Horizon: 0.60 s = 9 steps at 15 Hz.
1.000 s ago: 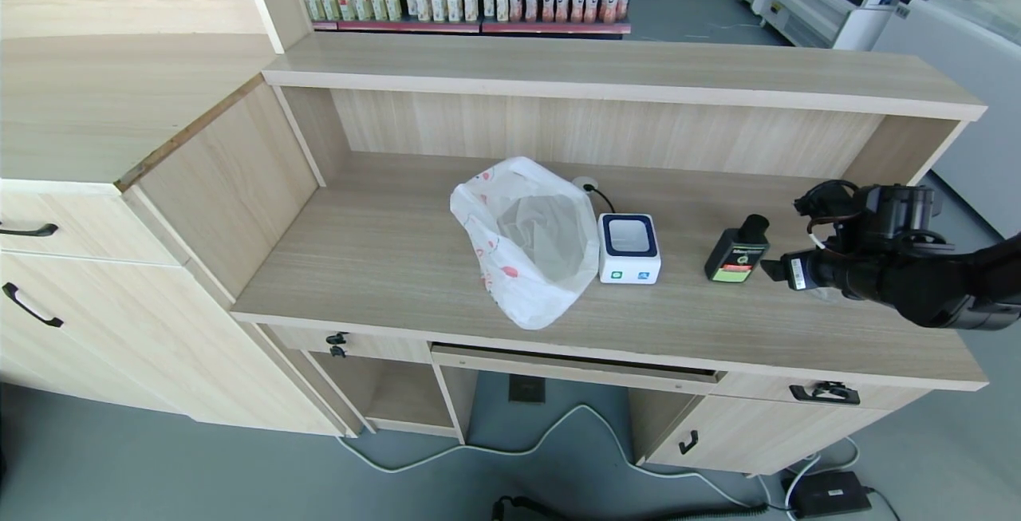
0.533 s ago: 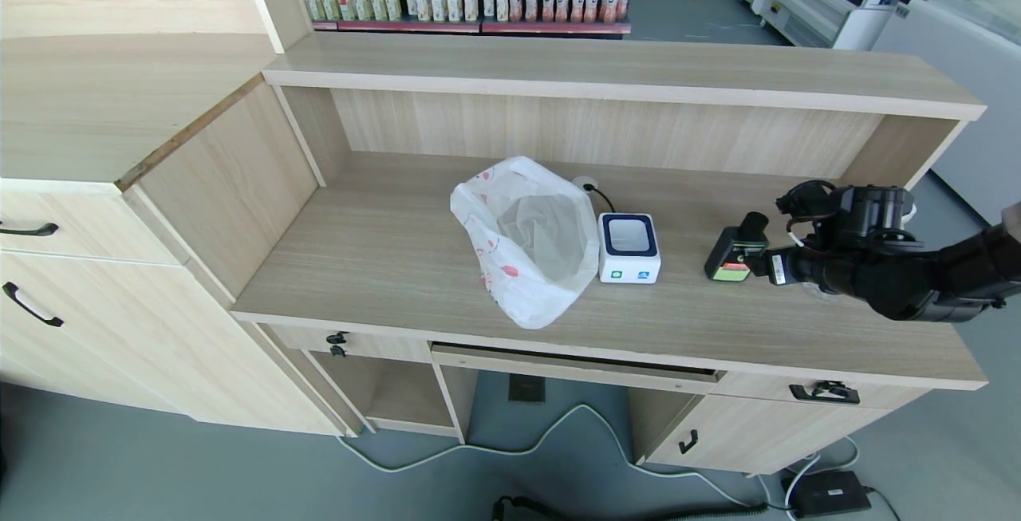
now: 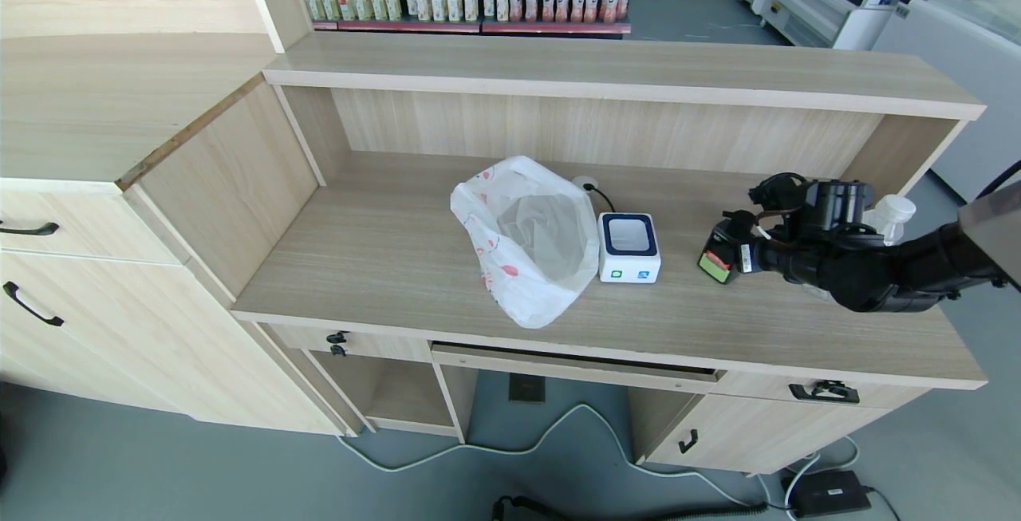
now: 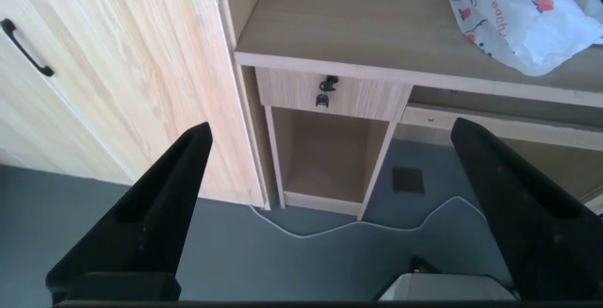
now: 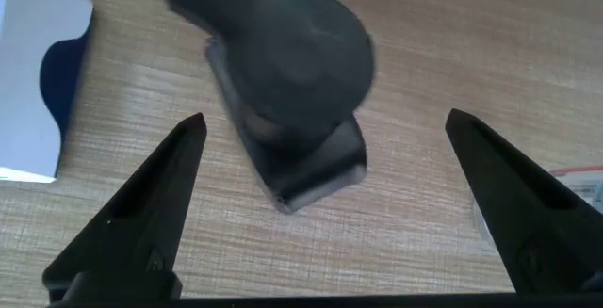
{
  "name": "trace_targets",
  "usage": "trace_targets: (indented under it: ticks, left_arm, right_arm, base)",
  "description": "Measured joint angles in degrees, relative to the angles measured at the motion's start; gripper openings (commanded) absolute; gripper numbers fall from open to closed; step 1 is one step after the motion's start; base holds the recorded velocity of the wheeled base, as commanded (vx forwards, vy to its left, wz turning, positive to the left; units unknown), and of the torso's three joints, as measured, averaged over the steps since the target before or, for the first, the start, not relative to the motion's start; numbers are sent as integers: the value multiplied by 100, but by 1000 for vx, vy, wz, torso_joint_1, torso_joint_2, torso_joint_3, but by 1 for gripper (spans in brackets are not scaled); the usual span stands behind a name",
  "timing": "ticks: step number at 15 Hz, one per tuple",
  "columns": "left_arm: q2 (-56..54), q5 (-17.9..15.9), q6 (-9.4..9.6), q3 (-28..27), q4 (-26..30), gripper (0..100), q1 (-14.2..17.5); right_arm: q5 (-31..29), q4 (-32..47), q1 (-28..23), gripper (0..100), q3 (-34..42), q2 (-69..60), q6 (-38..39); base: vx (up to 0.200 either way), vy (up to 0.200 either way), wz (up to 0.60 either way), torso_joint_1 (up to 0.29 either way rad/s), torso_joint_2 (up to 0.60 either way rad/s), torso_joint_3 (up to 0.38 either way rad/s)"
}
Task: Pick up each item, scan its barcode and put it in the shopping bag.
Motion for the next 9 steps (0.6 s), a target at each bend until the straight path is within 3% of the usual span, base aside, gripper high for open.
trace_targets:
  ticks: [4, 9]
  left_arm:
    - [0, 2, 0, 0, -5, 100, 0]
    - [0, 0, 0, 0, -5, 100, 0]
  right_arm:
    - [152, -77, 144, 100, -45, 116, 460]
    - [385, -121, 174, 100, -336, 308, 506]
  base:
    - [0, 0, 0, 0, 0, 0]
    - [0, 0, 0, 0, 0, 0]
